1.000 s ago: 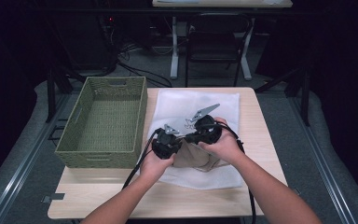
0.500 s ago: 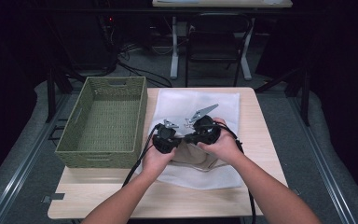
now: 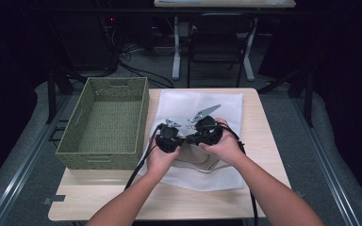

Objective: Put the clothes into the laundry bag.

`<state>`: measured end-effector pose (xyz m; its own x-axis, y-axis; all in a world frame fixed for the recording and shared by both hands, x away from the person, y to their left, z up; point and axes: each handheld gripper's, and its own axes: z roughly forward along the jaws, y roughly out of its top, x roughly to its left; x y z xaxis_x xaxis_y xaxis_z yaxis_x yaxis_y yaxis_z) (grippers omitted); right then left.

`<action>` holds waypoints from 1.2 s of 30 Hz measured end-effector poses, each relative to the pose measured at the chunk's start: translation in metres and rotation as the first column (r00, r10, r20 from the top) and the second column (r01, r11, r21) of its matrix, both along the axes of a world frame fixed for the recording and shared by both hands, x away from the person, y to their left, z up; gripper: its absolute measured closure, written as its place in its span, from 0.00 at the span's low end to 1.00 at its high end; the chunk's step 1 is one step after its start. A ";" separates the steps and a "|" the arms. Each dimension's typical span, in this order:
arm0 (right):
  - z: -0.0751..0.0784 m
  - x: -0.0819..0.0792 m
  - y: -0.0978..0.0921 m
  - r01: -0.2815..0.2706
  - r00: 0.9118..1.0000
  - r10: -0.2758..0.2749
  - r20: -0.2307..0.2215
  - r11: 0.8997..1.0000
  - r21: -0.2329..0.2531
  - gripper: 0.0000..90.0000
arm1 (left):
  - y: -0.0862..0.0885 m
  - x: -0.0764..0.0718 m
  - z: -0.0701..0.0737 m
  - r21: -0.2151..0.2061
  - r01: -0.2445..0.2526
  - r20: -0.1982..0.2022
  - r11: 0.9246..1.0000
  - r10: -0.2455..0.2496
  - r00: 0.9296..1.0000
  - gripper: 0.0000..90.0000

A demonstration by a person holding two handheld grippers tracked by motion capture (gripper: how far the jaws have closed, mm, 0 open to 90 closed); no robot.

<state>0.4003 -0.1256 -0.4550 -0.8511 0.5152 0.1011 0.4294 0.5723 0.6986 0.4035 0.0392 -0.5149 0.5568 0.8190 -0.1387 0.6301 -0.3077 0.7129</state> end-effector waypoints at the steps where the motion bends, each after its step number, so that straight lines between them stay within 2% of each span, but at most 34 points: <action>1: 0.000 0.000 0.000 -0.001 1.000 0.001 0.001 1.000 0.003 0.98 | 0.000 0.001 0.000 -0.007 0.000 -0.004 1.000 0.000 1.000 0.99; 5: 0.003 0.000 -0.001 -0.001 1.000 0.001 -0.003 1.000 0.011 0.98 | -0.001 0.003 -0.002 -0.008 -0.008 -0.002 1.000 0.008 1.000 0.99; 12: 0.004 0.000 0.000 -0.005 1.000 0.005 0.002 1.000 0.011 0.98 | -0.002 0.004 -0.004 0.014 -0.016 0.040 1.000 0.015 0.999 0.99; 13: 0.004 0.000 0.000 -0.005 1.000 0.005 0.002 1.000 0.010 0.98 | -0.002 0.005 -0.005 0.007 -0.022 0.035 1.000 0.022 0.999 0.99; 16: 0.004 0.001 0.000 0.000 1.000 0.000 -0.001 1.000 0.012 0.98 | -0.003 0.008 -0.007 -0.052 -0.037 0.013 0.998 0.037 0.999 0.99; 18: 0.004 0.001 0.000 -0.003 1.000 0.003 0.002 1.000 0.011 0.98 | -0.005 0.008 -0.008 -0.064 -0.038 0.013 0.997 0.039 0.999 0.97; 21: 0.004 0.001 -0.001 0.000 1.000 0.000 0.001 1.000 0.012 0.98 | -0.004 0.005 -0.006 -0.048 -0.005 0.008 0.999 0.005 1.000 0.93; 23: 0.004 0.001 -0.003 0.001 1.000 -0.001 0.003 1.000 0.015 0.98 | -0.002 0.002 -0.004 -0.054 0.001 0.013 0.999 0.000 1.000 0.89; 26: 0.003 0.001 -0.006 0.010 1.000 -0.010 -0.001 1.000 0.018 0.98 | 0.004 -0.002 0.001 -0.065 0.029 -0.009 0.997 -0.030 1.000 0.82; 28: 0.003 0.001 -0.007 0.009 1.000 -0.009 0.002 1.000 0.021 0.98 | 0.008 -0.004 0.005 -0.047 0.051 -0.022 0.998 -0.052 0.998 0.79; 30: 0.002 0.000 -0.008 0.013 1.000 -0.013 0.003 1.000 0.020 0.98 | 0.010 -0.009 0.007 -0.034 0.051 -0.013 0.998 -0.051 0.999 0.75; 32: 0.003 0.000 -0.008 0.012 1.000 -0.012 0.006 1.000 0.021 0.98 | 0.013 -0.015 0.010 -0.035 0.066 -0.006 0.997 -0.067 0.998 0.74; 36: 0.003 0.000 -0.009 0.013 1.000 -0.013 0.011 1.000 0.016 0.98 | 0.021 -0.026 0.016 -0.008 0.097 0.017 0.995 -0.097 0.995 0.70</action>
<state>0.3998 -0.1348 -0.4517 -0.8454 0.5247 0.1000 0.4288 0.5551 0.7128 0.3774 0.0605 -0.4991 0.6356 0.7600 -0.1357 0.5855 -0.3601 0.7263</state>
